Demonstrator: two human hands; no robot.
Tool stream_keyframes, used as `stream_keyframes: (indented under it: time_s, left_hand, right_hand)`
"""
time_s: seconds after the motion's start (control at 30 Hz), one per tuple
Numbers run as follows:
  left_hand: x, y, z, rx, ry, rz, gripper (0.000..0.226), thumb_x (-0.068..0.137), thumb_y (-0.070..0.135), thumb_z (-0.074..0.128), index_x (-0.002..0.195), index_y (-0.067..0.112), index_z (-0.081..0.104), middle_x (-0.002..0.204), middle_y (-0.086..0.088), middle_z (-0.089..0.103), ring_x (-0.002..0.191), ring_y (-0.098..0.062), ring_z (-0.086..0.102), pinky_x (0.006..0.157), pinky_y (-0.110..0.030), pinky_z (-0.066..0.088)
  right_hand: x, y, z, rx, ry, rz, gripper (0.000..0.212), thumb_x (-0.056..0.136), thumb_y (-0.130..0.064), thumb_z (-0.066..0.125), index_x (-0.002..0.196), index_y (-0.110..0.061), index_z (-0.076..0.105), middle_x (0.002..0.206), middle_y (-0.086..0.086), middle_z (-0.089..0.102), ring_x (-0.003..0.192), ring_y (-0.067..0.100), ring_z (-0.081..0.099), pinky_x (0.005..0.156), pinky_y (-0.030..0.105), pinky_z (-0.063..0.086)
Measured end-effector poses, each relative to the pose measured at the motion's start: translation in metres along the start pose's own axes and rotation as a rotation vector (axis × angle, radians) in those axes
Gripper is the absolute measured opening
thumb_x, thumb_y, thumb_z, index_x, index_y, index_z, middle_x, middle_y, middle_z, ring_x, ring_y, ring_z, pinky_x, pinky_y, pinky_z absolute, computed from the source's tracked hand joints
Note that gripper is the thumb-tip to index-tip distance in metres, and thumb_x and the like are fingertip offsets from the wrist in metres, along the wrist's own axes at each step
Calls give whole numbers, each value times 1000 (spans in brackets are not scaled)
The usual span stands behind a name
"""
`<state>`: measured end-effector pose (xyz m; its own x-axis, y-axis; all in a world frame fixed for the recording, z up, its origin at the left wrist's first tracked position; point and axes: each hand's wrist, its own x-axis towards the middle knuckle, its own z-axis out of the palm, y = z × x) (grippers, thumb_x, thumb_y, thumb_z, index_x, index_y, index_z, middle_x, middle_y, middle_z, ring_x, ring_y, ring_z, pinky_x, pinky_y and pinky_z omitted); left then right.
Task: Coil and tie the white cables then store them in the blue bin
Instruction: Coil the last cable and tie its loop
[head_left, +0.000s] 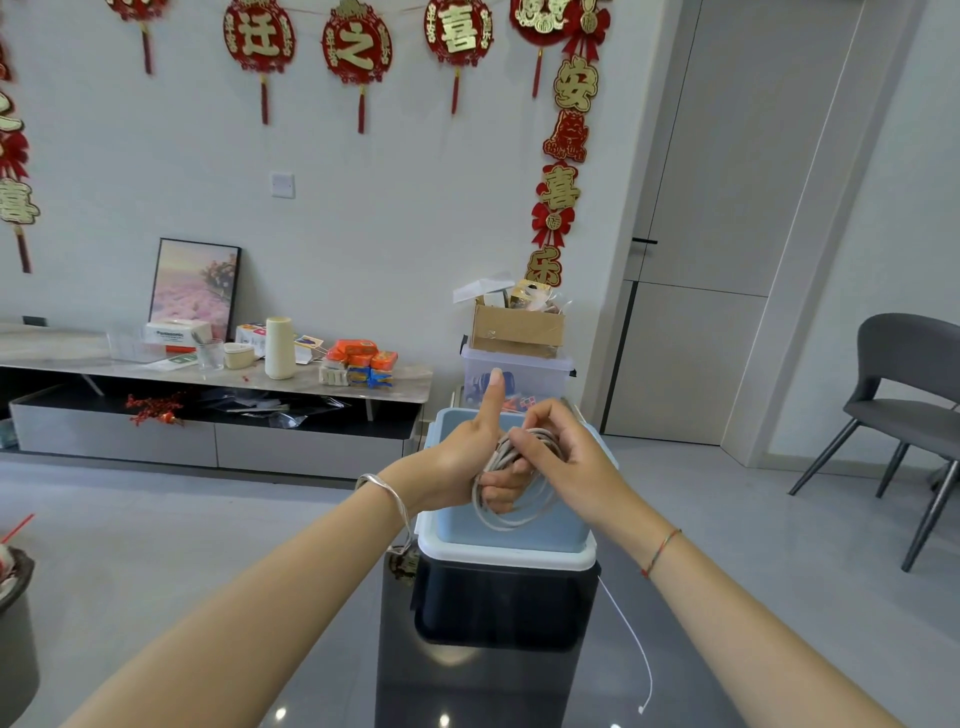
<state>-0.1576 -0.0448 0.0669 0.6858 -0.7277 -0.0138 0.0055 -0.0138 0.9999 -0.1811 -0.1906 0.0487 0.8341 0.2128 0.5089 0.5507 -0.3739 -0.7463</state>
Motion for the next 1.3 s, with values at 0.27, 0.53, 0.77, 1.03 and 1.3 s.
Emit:
stream_keyframes:
  time_s: [0.27, 0.53, 0.77, 1.03, 1.3]
  left_hand:
    - [11, -7, 5, 241, 556, 78, 84, 88, 71, 2, 54, 9, 48, 49, -4, 52, 58, -18, 52, 73, -32, 44]
    - [11, -5, -1, 268, 483, 6, 96, 86, 70, -7, 66, 8, 64, 40, 3, 53, 50, -12, 53, 57, -21, 44]
    - [11, -6, 0, 280, 342, 26, 88, 78, 77, -7, 36, 21, 48, 40, 0, 40, 36, -10, 37, 40, -18, 32]
    - [13, -1, 4, 275, 352, 34, 88, 83, 74, -3, 42, 14, 47, 40, 0, 41, 33, -8, 38, 40, -18, 34]
    - [18, -32, 18, 232, 572, 357, 40, 102, 37, 31, 83, 11, 55, 74, 0, 59, 70, -8, 57, 63, -14, 48]
  right_hand:
    - [-1, 0, 9, 17, 158, -57, 30, 82, -41, 63, 92, -16, 48, 80, 1, 51, 71, 9, 51, 70, 22, 45]
    - [-4, 0, 9, 170, 45, 4, 18, 78, -21, 71, 96, -21, 70, 90, -1, 73, 87, 12, 68, 80, 21, 52]
    - [-4, -4, 7, 214, -35, 103, 10, 85, -8, 66, 93, -14, 68, 75, -1, 72, 72, 12, 68, 69, 19, 50]
    - [-4, -4, 7, 343, -27, 182, 5, 88, -7, 61, 92, -10, 63, 59, -5, 64, 52, 2, 53, 54, 15, 42]
    - [-9, 11, 9, 414, 259, 175, 5, 86, -9, 65, 86, -12, 67, 76, -1, 69, 72, 10, 64, 67, 19, 52]
